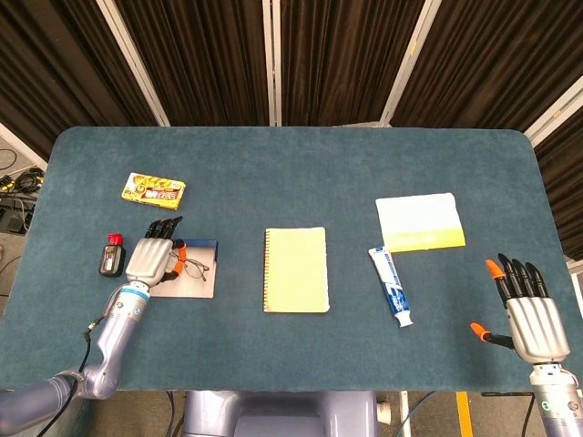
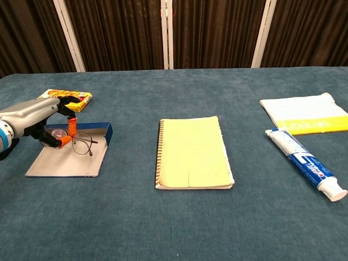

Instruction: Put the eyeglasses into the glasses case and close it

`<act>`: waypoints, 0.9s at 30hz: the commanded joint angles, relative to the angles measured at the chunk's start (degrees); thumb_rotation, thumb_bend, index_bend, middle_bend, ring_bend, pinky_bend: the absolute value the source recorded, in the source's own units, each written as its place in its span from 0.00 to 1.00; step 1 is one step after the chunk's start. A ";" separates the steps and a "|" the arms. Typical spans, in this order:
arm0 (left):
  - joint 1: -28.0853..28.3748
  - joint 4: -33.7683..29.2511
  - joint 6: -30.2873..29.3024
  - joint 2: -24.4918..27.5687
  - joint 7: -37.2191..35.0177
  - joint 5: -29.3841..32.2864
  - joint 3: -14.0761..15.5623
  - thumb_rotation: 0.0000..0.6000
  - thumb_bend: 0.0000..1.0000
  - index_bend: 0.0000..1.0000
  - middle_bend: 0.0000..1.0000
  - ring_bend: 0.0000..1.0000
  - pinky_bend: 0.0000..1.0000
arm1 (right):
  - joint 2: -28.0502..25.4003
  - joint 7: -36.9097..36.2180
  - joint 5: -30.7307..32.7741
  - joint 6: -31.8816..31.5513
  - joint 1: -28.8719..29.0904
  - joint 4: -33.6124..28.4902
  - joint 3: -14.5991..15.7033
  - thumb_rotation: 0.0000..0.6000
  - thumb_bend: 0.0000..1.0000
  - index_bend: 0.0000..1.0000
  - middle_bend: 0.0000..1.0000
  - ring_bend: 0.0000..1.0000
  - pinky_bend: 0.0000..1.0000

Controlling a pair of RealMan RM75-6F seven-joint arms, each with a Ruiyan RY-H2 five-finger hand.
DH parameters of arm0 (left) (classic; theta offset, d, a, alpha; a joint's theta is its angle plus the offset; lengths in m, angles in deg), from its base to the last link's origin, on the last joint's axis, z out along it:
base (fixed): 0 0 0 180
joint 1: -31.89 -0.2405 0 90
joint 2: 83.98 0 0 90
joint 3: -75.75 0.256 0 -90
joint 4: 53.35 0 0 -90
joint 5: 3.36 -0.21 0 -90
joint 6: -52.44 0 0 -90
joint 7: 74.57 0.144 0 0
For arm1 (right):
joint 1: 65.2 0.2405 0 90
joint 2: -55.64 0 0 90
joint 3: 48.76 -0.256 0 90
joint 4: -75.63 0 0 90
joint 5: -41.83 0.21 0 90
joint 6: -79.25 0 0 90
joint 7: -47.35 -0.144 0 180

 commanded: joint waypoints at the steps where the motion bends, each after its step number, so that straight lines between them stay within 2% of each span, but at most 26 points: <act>1: 0.18 0.79 -0.30 -0.53 -0.51 0.06 0.00 1.00 0.49 0.59 0.00 0.00 0.00 | 0.00 0.05 0.04 0.03 0.01 -0.02 0.02 1.00 0.00 0.00 0.00 0.00 0.00; 4: 0.19 1.98 -1.27 -1.19 -0.60 -0.16 0.10 1.00 0.49 0.48 0.00 0.00 0.00 | -0.02 0.04 -0.02 -0.03 0.00 -0.06 0.07 1.00 0.00 0.00 0.00 0.00 0.00; 9: -0.27 2.50 -2.45 -1.46 -0.86 -0.84 0.87 1.00 0.49 0.04 0.00 0.00 0.00 | -0.02 0.11 0.02 -0.24 -0.07 -0.16 0.03 1.00 0.00 0.00 0.00 0.00 0.00; 10: -0.48 2.23 -2.89 -1.27 -1.75 -1.51 1.14 1.00 0.48 0.01 0.00 0.00 0.00 | 0.00 0.13 0.02 -0.27 -0.09 -0.18 0.05 1.00 0.00 0.00 0.00 0.00 0.00; 14: -1.03 1.39 -4.76 -0.27 -4.44 -4.68 2.32 1.00 0.41 0.00 0.00 0.00 0.00 | -0.05 0.00 -0.10 -0.37 -0.12 -0.32 0.10 1.00 0.00 0.00 0.00 0.00 0.00; 19: -0.30 0.93 -4.00 0.35 -4.90 -6.12 3.02 1.00 0.20 0.00 0.00 0.00 0.00 | -0.15 -0.23 -0.10 -0.38 -0.11 -0.38 0.10 1.00 0.00 0.00 0.00 0.00 0.00; 21: 0.11 0.96 -3.00 0.48 -3.99 -5.94 3.34 1.00 0.08 0.00 0.00 0.00 0.00 | -0.17 -0.29 -0.07 -0.40 -0.12 -0.38 0.08 1.00 0.00 0.00 0.00 0.00 0.00; 23: 0.75 0.99 -1.29 0.57 -2.39 -5.52 3.89 1.00 0.02 0.00 0.00 0.00 0.00 | -0.25 -0.52 0.12 -0.39 -0.11 -0.34 -0.03 1.00 0.00 0.00 0.00 0.00 0.00; 27: 1.21 1.08 0.00 0.64 -1.40 -4.71 4.05 1.00 0.00 0.00 0.00 0.00 0.00 | -0.29 -0.75 0.38 -0.20 -0.06 -0.19 -0.10 1.00 0.00 0.00 0.00 0.00 0.00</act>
